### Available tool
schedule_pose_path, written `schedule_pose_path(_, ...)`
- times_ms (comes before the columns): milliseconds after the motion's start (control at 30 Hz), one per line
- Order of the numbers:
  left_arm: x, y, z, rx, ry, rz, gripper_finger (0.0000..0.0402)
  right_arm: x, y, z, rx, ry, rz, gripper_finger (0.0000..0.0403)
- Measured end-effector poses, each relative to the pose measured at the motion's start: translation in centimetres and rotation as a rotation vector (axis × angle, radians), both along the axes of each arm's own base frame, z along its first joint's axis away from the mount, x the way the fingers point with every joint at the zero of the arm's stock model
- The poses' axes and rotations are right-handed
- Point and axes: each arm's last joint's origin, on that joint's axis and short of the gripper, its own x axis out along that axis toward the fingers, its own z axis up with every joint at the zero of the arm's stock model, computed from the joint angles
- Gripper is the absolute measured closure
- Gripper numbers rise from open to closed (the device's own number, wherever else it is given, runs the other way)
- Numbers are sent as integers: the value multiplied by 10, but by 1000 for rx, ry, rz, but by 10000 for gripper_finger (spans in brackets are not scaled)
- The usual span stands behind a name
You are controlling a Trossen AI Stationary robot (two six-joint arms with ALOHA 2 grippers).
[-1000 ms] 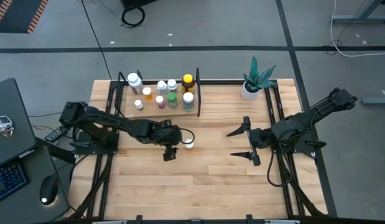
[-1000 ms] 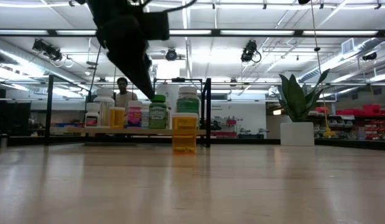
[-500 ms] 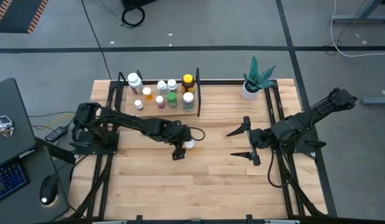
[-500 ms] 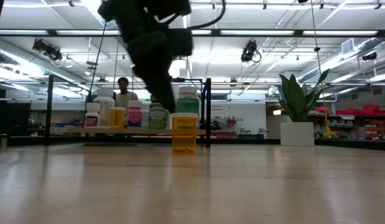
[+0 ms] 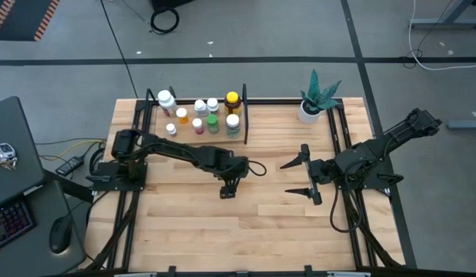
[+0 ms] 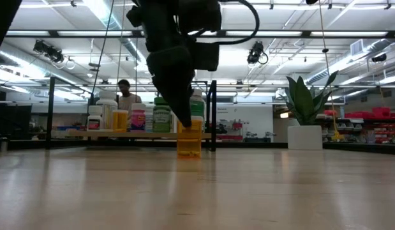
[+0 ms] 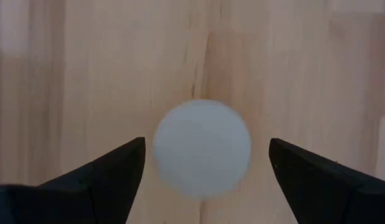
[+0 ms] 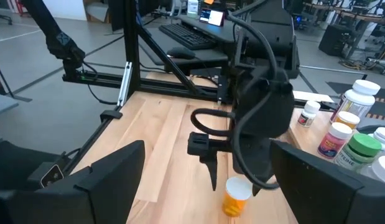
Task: Pick and place medicine bottles onto shelf by color
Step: Put the orange pill bottle on the shelf
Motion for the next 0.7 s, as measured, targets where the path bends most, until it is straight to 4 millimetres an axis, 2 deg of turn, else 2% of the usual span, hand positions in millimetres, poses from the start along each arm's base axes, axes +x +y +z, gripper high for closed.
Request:
schedule_pose_path(467, 8, 4, -10, 2, -26, -8, 53, 0, 0, 0, 0, -4, 1, 50)
schedule_pose_path(700, 12, 2, -25, 5, -3, -19, 60, 0, 0, 0, 2, -4, 0, 50)
